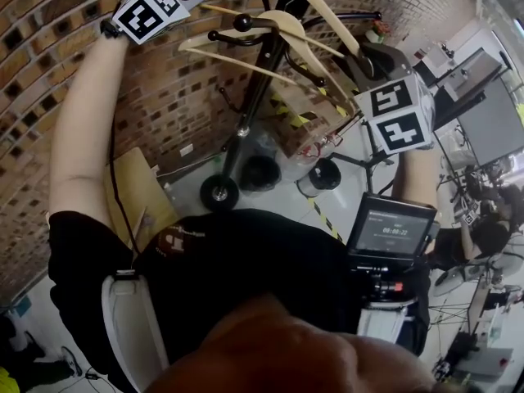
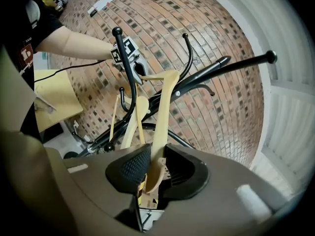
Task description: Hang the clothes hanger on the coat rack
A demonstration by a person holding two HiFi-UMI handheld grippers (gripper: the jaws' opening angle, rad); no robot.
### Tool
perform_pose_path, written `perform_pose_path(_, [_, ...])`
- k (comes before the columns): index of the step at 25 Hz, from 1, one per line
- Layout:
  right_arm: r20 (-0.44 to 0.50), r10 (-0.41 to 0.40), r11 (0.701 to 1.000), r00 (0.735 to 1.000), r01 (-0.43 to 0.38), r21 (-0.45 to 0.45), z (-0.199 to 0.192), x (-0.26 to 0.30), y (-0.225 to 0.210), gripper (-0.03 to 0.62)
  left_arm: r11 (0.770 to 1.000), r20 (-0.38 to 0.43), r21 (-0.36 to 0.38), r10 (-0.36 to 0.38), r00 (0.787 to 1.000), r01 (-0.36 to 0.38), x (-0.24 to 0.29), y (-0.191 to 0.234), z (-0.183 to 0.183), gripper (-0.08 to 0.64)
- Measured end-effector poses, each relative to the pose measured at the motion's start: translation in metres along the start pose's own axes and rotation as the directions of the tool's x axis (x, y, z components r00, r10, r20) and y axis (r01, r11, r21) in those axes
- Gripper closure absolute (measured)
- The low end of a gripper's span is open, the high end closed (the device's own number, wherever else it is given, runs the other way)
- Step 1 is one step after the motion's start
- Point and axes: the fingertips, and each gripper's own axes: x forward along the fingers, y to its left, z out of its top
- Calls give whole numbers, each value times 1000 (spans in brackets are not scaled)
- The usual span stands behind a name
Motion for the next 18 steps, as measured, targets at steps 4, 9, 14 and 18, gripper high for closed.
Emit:
perform_pose_path(4, [3, -57, 998, 998, 57, -40, 0, 0, -3, 483, 1000, 25, 4, 11, 1000, -11, -7, -7, -3, 462])
perform_pose_path(9, [9, -87, 995, 996, 88, -47, -1, 4, -6, 477, 1000, 44, -7, 27, 999, -27, -18, -9, -2, 460])
perform_pose_path(14, [29, -76, 996, 997, 77, -44, 1, 2, -6, 486, 997, 23, 11, 75, 997, -76, -25, -3, -6, 471])
perform_pose_path(18, [55, -84, 995, 995, 87, -53, 8, -3, -11, 488, 997, -7, 16, 70, 997, -70, -23, -1, -7, 474])
